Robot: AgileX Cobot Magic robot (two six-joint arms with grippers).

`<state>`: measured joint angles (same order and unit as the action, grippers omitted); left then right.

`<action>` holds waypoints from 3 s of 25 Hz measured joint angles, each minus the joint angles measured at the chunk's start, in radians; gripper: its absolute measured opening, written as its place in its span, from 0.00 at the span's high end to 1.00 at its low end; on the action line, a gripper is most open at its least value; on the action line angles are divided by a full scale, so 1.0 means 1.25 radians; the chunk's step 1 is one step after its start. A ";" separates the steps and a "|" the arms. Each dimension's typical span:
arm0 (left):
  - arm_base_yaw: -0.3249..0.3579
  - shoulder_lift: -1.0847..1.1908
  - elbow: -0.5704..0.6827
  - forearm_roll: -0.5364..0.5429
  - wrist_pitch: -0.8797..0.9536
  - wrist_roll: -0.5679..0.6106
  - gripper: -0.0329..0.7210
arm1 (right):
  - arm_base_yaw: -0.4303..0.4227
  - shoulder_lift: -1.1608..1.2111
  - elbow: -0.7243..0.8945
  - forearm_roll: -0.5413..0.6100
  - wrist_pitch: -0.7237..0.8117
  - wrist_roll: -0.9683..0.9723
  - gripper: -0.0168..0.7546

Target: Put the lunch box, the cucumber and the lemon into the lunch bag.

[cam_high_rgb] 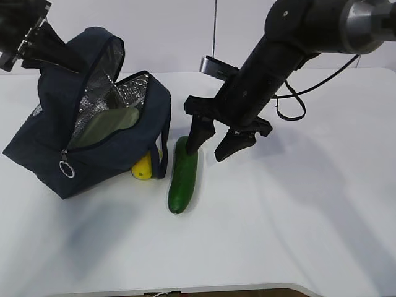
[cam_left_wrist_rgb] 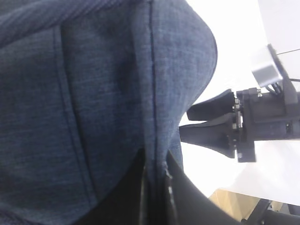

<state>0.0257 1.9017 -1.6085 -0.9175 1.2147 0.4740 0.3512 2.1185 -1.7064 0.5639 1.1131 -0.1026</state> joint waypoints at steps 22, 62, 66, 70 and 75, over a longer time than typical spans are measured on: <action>0.000 0.000 0.000 0.017 0.000 0.000 0.97 | 0.085 0.056 -0.010 -0.160 -0.180 0.135 0.31; 0.001 0.000 0.000 0.083 0.002 0.002 0.97 | 0.130 0.110 -0.395 -0.249 0.096 0.165 0.54; 0.001 0.000 0.000 0.083 0.002 0.002 0.97 | 0.130 0.110 -0.479 -0.176 0.098 0.165 0.54; 0.001 0.000 0.000 0.083 0.002 0.002 0.97 | 0.130 0.112 -0.514 -0.131 0.105 0.165 0.54; 0.001 0.000 0.000 0.062 0.002 0.002 0.97 | 0.130 0.157 -0.517 -0.065 0.106 0.165 0.54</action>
<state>0.0273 1.9017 -1.6085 -0.8405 1.2167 0.4759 0.5131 2.3153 -2.3522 0.4824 1.2462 0.1033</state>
